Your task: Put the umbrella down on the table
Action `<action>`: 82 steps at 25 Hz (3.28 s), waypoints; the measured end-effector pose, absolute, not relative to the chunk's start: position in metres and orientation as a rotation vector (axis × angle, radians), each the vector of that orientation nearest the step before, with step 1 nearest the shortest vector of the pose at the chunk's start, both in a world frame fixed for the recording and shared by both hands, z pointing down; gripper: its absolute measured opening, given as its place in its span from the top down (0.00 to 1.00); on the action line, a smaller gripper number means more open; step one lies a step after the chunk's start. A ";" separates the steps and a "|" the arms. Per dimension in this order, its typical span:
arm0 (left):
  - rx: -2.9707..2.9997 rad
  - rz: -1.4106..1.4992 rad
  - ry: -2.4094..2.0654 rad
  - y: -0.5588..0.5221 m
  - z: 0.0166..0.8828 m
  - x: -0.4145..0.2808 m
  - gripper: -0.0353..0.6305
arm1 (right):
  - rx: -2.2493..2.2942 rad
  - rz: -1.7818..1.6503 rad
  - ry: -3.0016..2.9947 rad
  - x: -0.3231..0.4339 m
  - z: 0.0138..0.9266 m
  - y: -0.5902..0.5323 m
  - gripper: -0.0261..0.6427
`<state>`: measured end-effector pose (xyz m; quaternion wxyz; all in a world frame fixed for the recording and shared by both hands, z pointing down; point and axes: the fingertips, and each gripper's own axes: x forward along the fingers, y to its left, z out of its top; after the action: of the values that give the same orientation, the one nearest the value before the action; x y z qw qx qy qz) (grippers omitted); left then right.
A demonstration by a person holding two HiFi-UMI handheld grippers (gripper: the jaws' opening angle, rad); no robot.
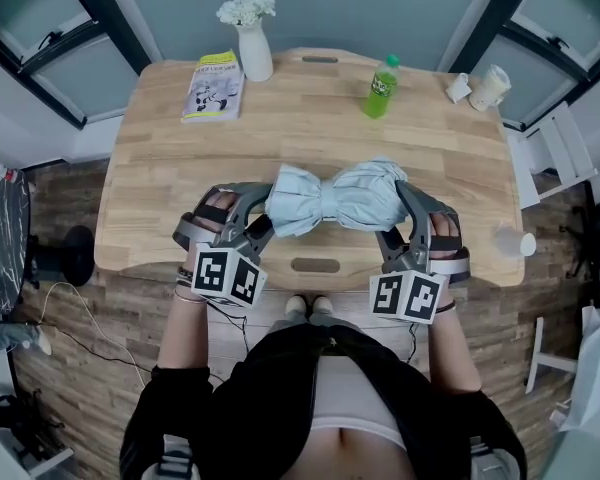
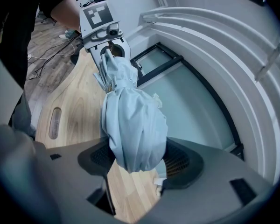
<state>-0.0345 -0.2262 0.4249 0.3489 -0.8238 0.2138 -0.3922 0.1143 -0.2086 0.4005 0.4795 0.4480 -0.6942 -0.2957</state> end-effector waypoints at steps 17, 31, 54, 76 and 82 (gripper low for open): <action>-2.187 -1.064 0.535 -0.231 0.454 -0.030 0.68 | 1.043 -0.677 -1.716 0.118 0.431 -0.217 0.49; -2.216 -1.121 0.500 -0.233 0.478 -0.028 0.68 | 0.997 -0.646 -1.741 0.122 0.464 -0.224 0.49; -2.297 -1.160 0.468 -0.239 0.511 -0.034 0.68 | 0.924 -0.610 -1.748 0.115 0.498 -0.232 0.49; -2.347 -1.204 0.423 -0.245 0.543 -0.034 0.68 | 0.887 -0.534 -1.763 0.115 0.534 -0.238 0.49; -2.375 -1.201 0.419 -0.244 0.552 -0.034 0.68 | 0.868 -0.517 -1.761 0.115 0.543 -0.239 0.49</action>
<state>-0.0339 -0.2444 0.5524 0.2217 -0.8595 0.1518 -0.4347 0.1148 -0.2388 0.5430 0.5276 0.3632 -0.7368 -0.2165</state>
